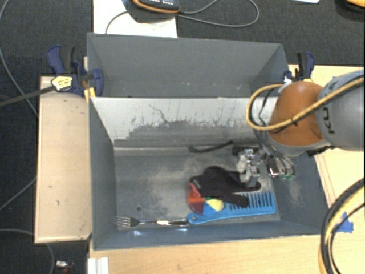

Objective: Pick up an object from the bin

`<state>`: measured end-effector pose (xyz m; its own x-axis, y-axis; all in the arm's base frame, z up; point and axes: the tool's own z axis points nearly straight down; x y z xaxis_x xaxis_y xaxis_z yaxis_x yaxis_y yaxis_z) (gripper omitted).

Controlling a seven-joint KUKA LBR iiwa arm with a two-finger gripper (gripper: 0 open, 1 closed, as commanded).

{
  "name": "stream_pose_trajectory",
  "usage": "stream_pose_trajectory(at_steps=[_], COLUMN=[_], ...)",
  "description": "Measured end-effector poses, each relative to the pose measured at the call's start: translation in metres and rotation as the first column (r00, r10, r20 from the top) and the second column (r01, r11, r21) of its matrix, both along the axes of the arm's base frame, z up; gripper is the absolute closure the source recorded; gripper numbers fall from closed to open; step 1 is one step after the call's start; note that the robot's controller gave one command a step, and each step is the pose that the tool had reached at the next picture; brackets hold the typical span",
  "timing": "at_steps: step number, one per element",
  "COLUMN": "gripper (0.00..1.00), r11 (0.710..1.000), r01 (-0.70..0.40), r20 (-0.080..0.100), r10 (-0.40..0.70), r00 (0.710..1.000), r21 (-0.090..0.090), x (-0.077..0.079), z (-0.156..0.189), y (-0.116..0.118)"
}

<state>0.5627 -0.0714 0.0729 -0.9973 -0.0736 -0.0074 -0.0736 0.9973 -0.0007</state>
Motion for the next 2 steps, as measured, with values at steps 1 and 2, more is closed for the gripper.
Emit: stream_pose_trajectory(at_steps=[1, 2], gripper=[1.0, 1.0], r11=[1.0, 0.997], r01=[0.026, 0.081], r20=[0.001, 0.002], r10=[-0.026, -0.081], r00=[1.0, 0.997], r21=[0.001, 0.001], x=[0.0, 0.002], z=[-0.001, -0.002], y=[0.003, 0.018])
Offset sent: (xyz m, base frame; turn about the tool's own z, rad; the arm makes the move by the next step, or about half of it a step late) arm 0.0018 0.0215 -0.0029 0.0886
